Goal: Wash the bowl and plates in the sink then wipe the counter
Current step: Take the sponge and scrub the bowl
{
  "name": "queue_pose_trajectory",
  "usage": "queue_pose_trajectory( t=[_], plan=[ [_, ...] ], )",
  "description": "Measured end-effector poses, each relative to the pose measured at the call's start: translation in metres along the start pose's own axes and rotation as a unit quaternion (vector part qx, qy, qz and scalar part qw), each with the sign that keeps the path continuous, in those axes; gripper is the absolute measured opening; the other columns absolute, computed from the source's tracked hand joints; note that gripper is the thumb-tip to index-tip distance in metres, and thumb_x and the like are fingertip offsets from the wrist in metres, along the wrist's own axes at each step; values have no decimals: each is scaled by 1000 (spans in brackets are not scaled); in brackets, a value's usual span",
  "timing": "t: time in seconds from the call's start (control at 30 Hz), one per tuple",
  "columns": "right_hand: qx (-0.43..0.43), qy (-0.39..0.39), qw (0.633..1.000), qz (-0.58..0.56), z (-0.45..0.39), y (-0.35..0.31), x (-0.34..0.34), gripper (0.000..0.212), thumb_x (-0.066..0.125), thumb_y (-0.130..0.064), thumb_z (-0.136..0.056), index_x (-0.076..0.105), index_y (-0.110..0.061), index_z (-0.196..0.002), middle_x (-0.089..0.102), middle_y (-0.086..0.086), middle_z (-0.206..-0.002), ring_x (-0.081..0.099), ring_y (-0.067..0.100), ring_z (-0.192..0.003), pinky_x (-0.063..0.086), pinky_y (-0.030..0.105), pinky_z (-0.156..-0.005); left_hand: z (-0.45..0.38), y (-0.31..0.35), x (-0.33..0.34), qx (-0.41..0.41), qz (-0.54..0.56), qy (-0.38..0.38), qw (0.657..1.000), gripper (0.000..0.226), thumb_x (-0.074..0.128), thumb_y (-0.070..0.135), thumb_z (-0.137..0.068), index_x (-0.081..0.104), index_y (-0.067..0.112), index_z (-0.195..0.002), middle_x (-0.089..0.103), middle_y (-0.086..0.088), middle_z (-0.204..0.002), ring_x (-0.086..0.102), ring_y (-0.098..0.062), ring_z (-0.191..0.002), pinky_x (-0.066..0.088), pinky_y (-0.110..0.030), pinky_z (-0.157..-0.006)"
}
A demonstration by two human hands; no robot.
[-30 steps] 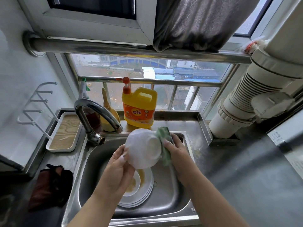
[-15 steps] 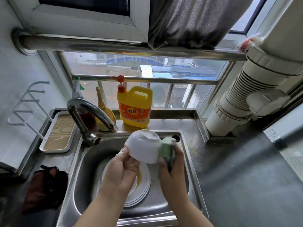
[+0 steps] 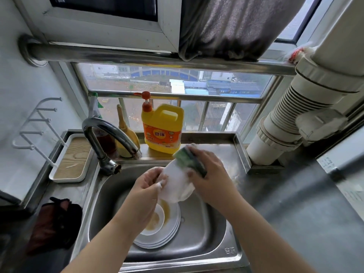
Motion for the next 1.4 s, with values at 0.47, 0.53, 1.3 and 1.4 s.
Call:
queue_pose_trajectory(
  t=[0.47,0.53,1.3,1.4],
  plan=[
    [433,-125,793,-410,34,65,49,24,57,-17,-84,56,-9,-107,59,16,-92,58,28,-80,52,34,-66,3,1,-1,345,-575,-137,729,6,57,33,-86,60,35,-91,55,24,-115,46,-5,-118,38,-50,-100],
    [445,-108,783,-421,35,66,53,21,51,-7,-82,56,-7,-102,55,14,-85,55,26,-73,50,31,-59,0,0,-13,285,-518,-76,803,17,67,34,-80,62,44,-93,29,24,-143,27,-10,-138,31,-42,-110],
    [-98,-222,941,237,48,22,85,50,33,-46,-80,55,-41,-125,49,-3,-137,49,27,-111,40,40,-99,-15,-51,-37,-166,-177,25,970,39,38,19,-101,47,49,-125,45,-6,-129,54,-30,-108,57,-37,-59],
    [-255,-206,861,389,41,26,80,33,54,-37,-73,68,-44,-102,61,-10,-121,60,23,-102,37,36,-97,-13,-55,-44,-192,-250,-19,949,44,36,10,-98,50,46,-120,49,-6,-125,57,-29,-102,56,-37,-59]
  ],
)
Point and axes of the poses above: each hand's wrist, its own z-axis away from the middle knuckle, its own x-axis out of the palm, y = z × x, the point moved 7 cm from there along -z, towards the middle knuckle
